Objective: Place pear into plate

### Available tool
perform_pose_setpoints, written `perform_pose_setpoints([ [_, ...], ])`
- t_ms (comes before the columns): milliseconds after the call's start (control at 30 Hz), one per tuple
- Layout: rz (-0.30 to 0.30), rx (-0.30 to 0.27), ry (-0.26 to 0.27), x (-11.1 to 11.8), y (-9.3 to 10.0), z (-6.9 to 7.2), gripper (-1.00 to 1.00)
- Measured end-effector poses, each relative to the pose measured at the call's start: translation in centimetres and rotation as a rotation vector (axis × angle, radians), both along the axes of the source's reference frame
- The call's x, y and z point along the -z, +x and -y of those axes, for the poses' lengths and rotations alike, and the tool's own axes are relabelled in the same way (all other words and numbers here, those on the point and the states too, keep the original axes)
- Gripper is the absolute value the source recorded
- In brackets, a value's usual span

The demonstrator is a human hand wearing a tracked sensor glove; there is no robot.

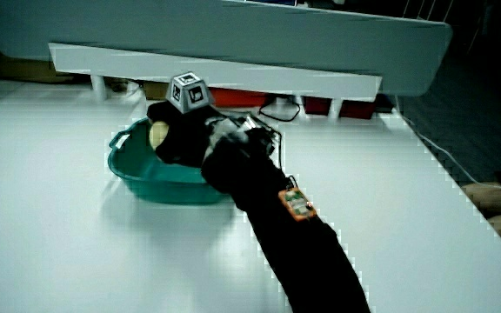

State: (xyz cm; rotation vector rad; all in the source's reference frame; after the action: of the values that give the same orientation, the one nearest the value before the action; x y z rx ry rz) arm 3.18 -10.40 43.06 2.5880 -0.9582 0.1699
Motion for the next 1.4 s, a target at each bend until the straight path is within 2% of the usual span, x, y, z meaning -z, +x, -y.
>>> perform_pose_setpoints([
  [33, -0.002, 0.000, -0.018, -0.2, 0.0, 0.2, 0.00],
  [133, 0.004, -0.044, -0.040, -1.3, 0.3, 0.9, 0.00],
  [200, -0.001, -0.071, -0.075, -2.5, 0.4, 1.4, 0.00],
  [333, -0.043, -0.110, -0.100, -4.7, 0.5, 1.6, 0.00],
  [400, -0.040, -0.124, -0.115, -5.2, 0.7, 1.6, 0.00],
  [467, -0.053, -0.122, -0.131, -6.0, 0.6, 1.6, 0.00],
  [533, -0.063, -0.127, -0.123, -6.5, 0.5, 1.5, 0.00],
  [600, -0.063, -0.130, -0.149, -7.3, 0.5, 1.5, 0.00],
  [633, -0.074, -0.136, -0.138, -7.4, 0.4, 1.4, 0.00],
  [767, -0.123, -0.121, -0.165, -8.7, 0.0, 1.1, 0.00],
  [833, -0.156, -0.114, -0.149, -9.0, -0.3, 1.0, 0.00],
  [1000, -0.206, -0.094, -0.161, -9.9, -0.6, 0.8, 0.00],
  [1033, -0.205, -0.100, -0.175, -10.2, -0.4, 0.9, 0.00],
  [1067, -0.204, -0.099, -0.165, -9.9, -0.4, 0.9, 0.00],
  [1333, -0.207, -0.101, -0.181, -10.3, -0.2, 0.8, 0.00],
  [1400, -0.204, -0.108, -0.186, -10.6, 0.0, 0.8, -0.08],
])
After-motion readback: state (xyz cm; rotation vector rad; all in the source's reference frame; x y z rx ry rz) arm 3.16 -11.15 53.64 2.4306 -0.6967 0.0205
